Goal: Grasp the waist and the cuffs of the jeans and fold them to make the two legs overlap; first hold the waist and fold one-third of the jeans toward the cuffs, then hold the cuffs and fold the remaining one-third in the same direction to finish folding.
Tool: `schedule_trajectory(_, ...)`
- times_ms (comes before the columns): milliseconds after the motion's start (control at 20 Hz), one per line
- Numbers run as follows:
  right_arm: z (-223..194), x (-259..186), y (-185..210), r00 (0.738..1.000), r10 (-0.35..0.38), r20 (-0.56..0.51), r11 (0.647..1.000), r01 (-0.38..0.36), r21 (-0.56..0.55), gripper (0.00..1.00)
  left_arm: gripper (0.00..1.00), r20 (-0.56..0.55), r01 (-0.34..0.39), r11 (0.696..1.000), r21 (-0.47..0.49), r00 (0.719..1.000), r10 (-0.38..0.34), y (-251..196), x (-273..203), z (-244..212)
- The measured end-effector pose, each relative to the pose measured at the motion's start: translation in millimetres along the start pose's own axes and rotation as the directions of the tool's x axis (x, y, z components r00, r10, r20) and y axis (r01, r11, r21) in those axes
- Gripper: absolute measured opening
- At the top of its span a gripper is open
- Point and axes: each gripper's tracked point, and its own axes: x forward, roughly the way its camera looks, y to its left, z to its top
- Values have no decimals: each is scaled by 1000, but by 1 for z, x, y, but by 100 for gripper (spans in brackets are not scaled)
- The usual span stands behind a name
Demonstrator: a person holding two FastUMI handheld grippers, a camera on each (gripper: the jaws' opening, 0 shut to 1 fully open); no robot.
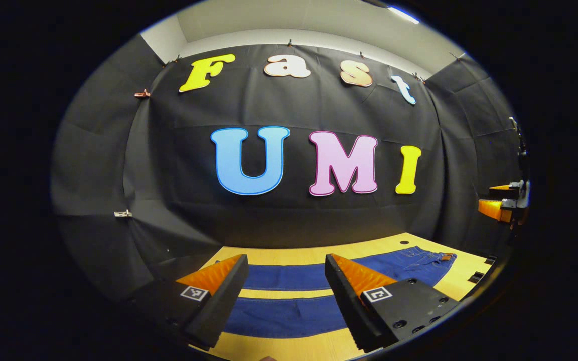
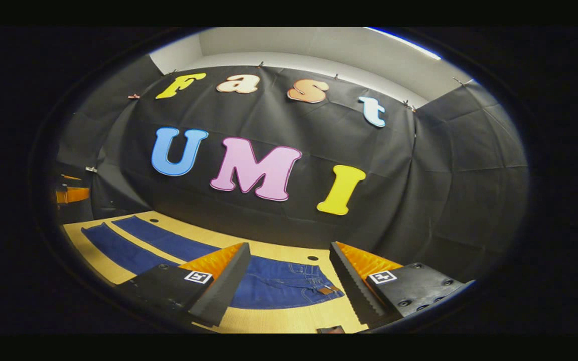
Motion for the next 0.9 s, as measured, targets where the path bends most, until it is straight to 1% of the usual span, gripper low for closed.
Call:
schedule_trajectory(200,-1,4,8,1000,17,-3,1000,-17,-9,97,96,-13,-4,1000,-5,1000,4,9,-2,-4)
schedule_trajectory(350,-2,9,10,999,39,-8,998,-39,-39,95,96,-46,17,1000,22,999,-16,14,-4,-13)
schedule_trajectory(400,-2,11,8,999,42,-9,998,-42,-49,97,96,-41,21,999,31,999,-19,16,-4,-11)
schedule_trajectory(450,-3,13,7,999,46,-10,997,-47,-61,95,96,-41,31,999,42,999,-30,17,-4,-11)
schedule_trajectory(500,-3,16,5,999,52,-10,996,-53,-76,97,96,-42,43,998,52,998,-41,18,-5,-11)
schedule_trajectory(550,-5,19,3,998,59,-12,993,-60,-97,95,96,-51,56,996,62,997,-53,20,-5,-14)
schedule_trajectory(600,-7,22,1,997,70,-22,991,-72,-117,96,96,-67,76,995,67,995,-71,22,-4,-17)
schedule_trajectory(750,-20,28,-2,990,125,-71,975,-136,-173,96,96,-121,117,992,36,986,-112,34,1,-27)
schedule_trajectory(850,-30,33,-1,977,179,-112,955,-200,-217,97,96,-175,129,991,18,977,-124,45,7,-39)
schedule_trajectory(900,-37,37,2,965,220,-143,940,-248,-233,97,96,-208,142,990,16,969,-136,49,12,-45)
